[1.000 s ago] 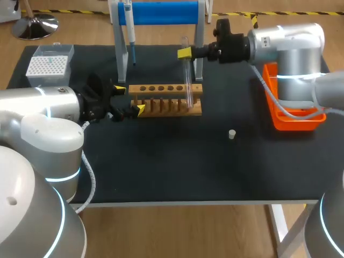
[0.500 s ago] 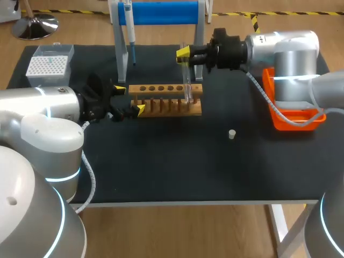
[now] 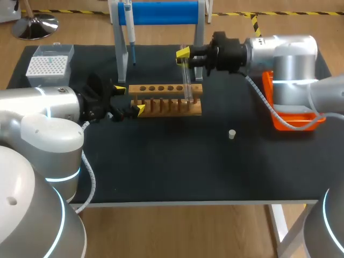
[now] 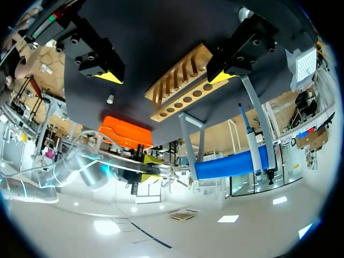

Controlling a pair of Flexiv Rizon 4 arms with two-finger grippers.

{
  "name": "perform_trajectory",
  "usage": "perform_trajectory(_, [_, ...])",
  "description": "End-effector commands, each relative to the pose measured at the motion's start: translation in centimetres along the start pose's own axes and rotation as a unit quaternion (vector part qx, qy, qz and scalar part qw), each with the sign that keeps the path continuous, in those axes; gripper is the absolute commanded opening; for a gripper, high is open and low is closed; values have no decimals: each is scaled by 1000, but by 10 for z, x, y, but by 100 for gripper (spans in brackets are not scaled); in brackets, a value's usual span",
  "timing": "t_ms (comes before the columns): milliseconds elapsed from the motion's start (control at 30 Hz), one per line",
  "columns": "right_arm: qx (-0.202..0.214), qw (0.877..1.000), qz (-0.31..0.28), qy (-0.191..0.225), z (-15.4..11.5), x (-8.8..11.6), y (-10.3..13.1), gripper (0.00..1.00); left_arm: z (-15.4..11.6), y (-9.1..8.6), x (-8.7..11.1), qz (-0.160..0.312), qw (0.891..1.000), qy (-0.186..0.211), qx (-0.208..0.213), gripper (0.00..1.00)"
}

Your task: Invert the test tube, pick up the pipette, mount the tip to pipette, aspirate from beaker and dispense into the tube, eject the tip, return the pipette, and cap with the stopper.

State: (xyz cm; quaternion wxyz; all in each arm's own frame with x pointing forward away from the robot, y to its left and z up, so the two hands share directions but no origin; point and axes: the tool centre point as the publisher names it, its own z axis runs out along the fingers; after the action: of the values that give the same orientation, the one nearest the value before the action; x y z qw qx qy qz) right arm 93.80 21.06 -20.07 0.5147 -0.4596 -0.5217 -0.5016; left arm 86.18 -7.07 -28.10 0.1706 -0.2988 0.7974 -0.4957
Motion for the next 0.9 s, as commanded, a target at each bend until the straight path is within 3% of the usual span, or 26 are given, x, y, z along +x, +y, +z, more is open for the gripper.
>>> perform_trajectory(33, [5, 1000, -1, 0, -3, -4, 3, 0, 0, -1, 0, 0, 1000, 1, -2, 100])
perform_trajectory(867, [6, 1000, -9, -6, -6, -3, 0, 0, 0, -1, 0, 0, 1000, 1, -2, 100])
perform_trajectory(900, [6, 1000, -9, -6, -6, -3, 0, 0, -1, -2, -1, 32, 999, -22, 20, 100])
